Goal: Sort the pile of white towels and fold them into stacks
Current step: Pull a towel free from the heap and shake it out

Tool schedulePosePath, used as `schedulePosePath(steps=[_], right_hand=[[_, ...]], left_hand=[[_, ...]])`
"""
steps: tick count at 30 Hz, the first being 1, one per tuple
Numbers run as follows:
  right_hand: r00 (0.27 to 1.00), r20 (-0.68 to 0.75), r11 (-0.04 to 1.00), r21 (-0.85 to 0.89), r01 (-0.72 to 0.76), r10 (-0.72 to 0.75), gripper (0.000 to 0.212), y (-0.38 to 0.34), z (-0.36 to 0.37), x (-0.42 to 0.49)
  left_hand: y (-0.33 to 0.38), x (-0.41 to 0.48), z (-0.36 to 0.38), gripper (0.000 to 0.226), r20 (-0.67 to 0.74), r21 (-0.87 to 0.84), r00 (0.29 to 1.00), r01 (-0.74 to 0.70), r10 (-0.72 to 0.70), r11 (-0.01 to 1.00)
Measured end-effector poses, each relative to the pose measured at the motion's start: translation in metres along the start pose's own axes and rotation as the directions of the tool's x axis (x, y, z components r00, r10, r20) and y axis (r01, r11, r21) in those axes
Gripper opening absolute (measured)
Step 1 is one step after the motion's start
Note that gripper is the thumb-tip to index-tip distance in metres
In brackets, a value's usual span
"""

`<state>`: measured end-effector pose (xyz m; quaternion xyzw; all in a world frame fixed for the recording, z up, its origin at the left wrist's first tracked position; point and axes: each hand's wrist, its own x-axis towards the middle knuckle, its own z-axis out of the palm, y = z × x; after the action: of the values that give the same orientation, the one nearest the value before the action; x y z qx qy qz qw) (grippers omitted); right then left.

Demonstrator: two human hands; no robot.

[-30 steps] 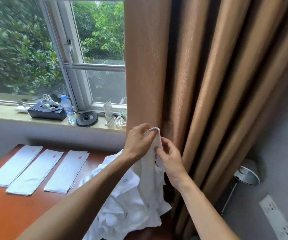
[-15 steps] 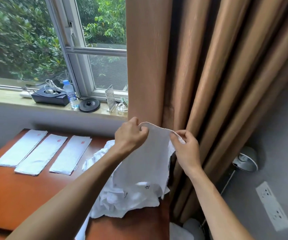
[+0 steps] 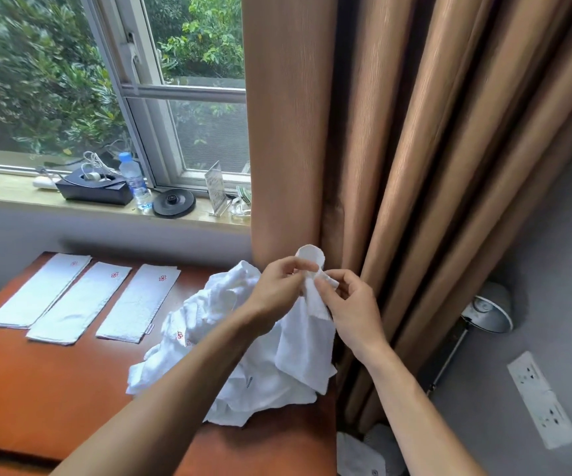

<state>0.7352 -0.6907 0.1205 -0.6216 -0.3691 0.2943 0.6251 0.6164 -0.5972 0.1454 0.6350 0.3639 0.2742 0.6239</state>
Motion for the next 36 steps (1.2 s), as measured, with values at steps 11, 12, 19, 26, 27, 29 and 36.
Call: schedulePosePath(steps=[11, 12, 19, 26, 27, 29, 36], right_hand=[[1.0, 0.024, 0.995, 0.102, -0.022, 0.02, 0.014, 0.009, -0.008, -0.003], [0.999, 0.039, 0.993, 0.111, -0.03, 0.026, 0.015, 0.01, -0.008, -0.004], [0.998, 0.049, 0.996, 0.074, -0.051, 0.047, 0.019, 0.013, -0.006, -0.015], [0.994, 0.102, 0.999, -0.023, -0.033, 0.035, 0.022, 0.007, -0.014, -0.02], [0.994, 0.103, 0.999, -0.021, -0.038, 0.04, 0.023, 0.006, -0.013, -0.021], [0.994, 0.1, 0.999, -0.023, -0.043, 0.045, 0.023, 0.005, -0.013, -0.022], [0.99, 0.136, 0.998, -0.05, -0.025, 0.031, 0.024, 0.002, -0.014, -0.022]], left_hand=[[-0.017, -0.025, 0.009, 0.021, 0.025, -0.045, 0.96, -0.277, 0.279, 0.96], [-0.019, -0.025, 0.01, 0.016, -0.003, -0.026, 0.956, -0.292, 0.292, 0.956], [-0.026, -0.023, 0.009, 0.013, -0.085, 0.224, 0.952, -0.269, 0.294, 0.937], [-0.023, -0.019, 0.008, 0.012, -0.124, 0.269, 0.926, -0.314, 0.356, 0.911], [-0.024, -0.019, 0.008, 0.012, -0.121, 0.268, 0.925, -0.319, 0.361, 0.909], [-0.027, -0.02, 0.009, 0.012, -0.115, 0.265, 0.92, -0.334, 0.374, 0.905], [-0.033, -0.023, 0.008, 0.012, -0.103, 0.287, 0.913, -0.352, 0.394, 0.891]])
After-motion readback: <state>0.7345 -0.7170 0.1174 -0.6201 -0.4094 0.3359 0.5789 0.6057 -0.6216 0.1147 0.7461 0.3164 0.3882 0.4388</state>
